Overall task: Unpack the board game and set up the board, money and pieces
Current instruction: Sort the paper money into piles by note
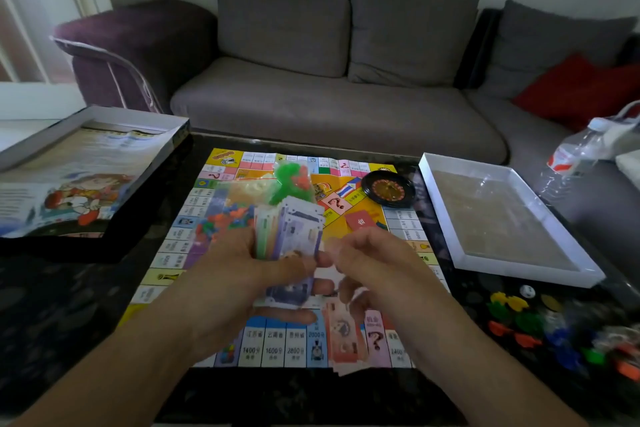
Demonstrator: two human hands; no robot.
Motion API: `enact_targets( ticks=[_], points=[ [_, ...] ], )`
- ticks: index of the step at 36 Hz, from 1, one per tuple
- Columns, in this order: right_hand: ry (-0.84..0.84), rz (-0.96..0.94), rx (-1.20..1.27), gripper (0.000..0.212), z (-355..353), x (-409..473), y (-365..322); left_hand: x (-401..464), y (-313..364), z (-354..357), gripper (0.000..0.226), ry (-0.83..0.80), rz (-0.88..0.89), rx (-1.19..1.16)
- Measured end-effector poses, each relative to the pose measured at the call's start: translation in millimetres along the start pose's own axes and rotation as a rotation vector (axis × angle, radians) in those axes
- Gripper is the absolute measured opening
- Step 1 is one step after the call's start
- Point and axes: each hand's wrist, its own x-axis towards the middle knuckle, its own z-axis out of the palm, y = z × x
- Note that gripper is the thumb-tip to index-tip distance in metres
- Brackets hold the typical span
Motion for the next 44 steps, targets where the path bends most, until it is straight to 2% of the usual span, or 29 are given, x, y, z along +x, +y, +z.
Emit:
enact_targets(
  ticks=[4,8,13,17,20,25,31,34,37,40,44],
  points=[
    [0.003,-0.100,0.020,0.022,8,5,0,2,-1,7,0.023,-0.048,-0.024,0.042],
    [0.056,-0.107,0.079,0.025,5,9,15,2,-2,8,0.028,-0.103,-0.070,0.072],
    [0.076,-0.104,0.101,0.014,-4,12,15,1,1,11,0.018,-0.135,-0.097,-0.097],
    [0.111,-0.151,0.033,0.012,-11,18,18,3,1,7,0.026,-0.145,-0.094,-0.161],
    [0.091,-0.155,0.092,0.012,-17,18,20,3,0,9,0.031,-0.176,-0.062,-0.143],
    [0.085,-0.160,0.123,0.010,-19,14,20,1,1,16,0.022,-0.125,-0.019,-0.086],
    [0.056,-0.164,0.164,0.018,-15,9,19,0,-1,19,0.025,-0.079,0.047,-0.085],
    [0.045,-0.196,0.081,0.034,-15,9,23,0,-3,21,0.020,-0.038,0.081,-0.053],
    [0.059,-0.217,0.079,0.014,-14,9,24,0,-5,22,0.021,-0.011,0.086,-0.047],
    [0.109,-0.240,0.075,0.012,-15,9,24,-1,-4,23,0.029,-0.015,0.068,-0.047],
    [0.156,-0.222,0.045,0.013,-15,10,22,-3,-1,21,0.031,-0.030,0.014,-0.160]
  ],
)
